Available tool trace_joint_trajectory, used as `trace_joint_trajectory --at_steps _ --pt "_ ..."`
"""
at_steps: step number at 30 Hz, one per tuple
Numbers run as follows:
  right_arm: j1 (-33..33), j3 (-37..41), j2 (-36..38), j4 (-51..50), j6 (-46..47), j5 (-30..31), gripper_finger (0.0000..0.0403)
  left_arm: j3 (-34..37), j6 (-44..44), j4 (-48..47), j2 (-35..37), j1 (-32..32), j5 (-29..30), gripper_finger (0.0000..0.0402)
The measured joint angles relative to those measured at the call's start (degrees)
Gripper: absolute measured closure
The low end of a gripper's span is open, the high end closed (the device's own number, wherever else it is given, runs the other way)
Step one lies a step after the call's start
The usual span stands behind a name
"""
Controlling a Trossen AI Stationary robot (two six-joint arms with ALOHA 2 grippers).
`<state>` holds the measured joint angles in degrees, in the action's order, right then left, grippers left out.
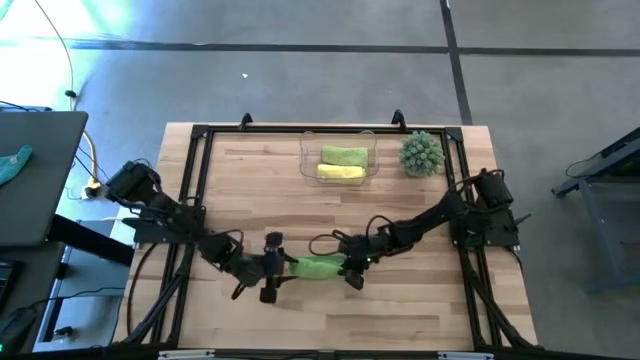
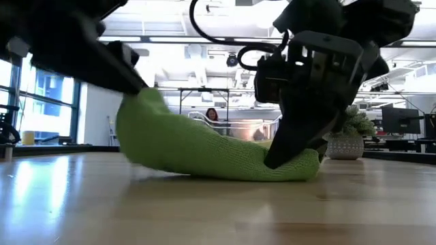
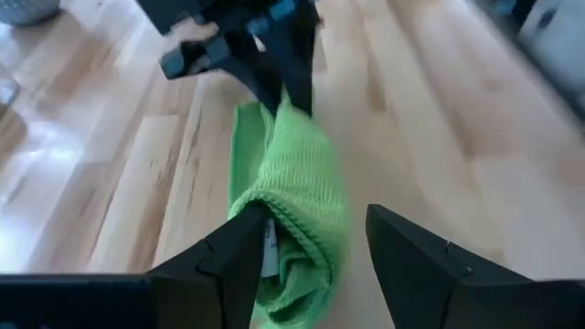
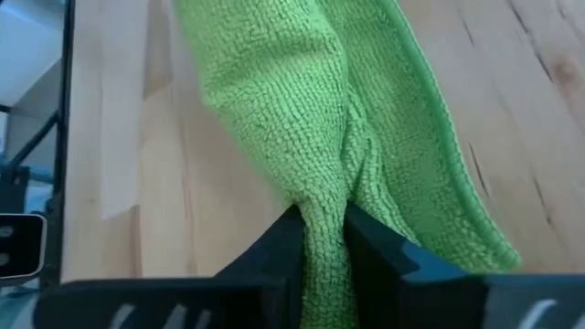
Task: Roll microfiber towels into tight, uniform cylinder then place into a basket
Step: Roll the green microfiber towel
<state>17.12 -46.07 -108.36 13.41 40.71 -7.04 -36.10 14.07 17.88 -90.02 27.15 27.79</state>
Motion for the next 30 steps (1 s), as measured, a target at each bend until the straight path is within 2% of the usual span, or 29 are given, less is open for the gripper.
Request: trace_joint_trajectory --at_steps 3,5,9,11,13,17,20,24,30 --pt "-1.08 0.01 -0.04 -0.02 0.04 -1.85 0.0345 -0.03 -3.04 -1.81 -1.97 1.75 3.0 0.022" --pt "-1.13 0.01 -0.04 -0.03 0.0 -1.88 0.0345 -0.06 -2.92 -7.45 -1.93 2.95 3.37 0.022" --pt "-0.98 0.01 -0.04 -0.07 -0.66 -1.53 0.0345 -0.03 4.89 -20.71 0.03 4.88 3.43 0.022" --pt "-0.98 0.01 -0.04 -0.1 -0.77 -1.46 0.0345 -0.03 8.0 -23.25 1.38 5.84 4.36 0.022" --pt "-0.98 0.01 -0.04 -0.09 -0.87 -1.4 0.0345 -0.05 7.97 -22.96 2.92 6.67 5.13 0.022" --pt "-1.0 0.01 -0.04 -0.1 -0.88 -0.99 0.0345 -2.67 2.42 -20.85 6.06 7.82 9.06 0.022" --pt "-1.0 0.01 -0.04 -0.11 -0.65 -0.88 0.0346 -3.65 0.77 -15.08 6.58 6.94 10.77 0.022" --pt "-1.06 0.01 -0.04 -0.01 -0.11 -1.08 0.0346 -3.5 0.74 -11.0 3.08 4.32 7.72 0.022" --pt "-1.51 0.01 -0.07 0.0 2.84 -2.65 0.0346 -3.5 -0.29 0.37 -5.75 0.74 4.27 0.022"
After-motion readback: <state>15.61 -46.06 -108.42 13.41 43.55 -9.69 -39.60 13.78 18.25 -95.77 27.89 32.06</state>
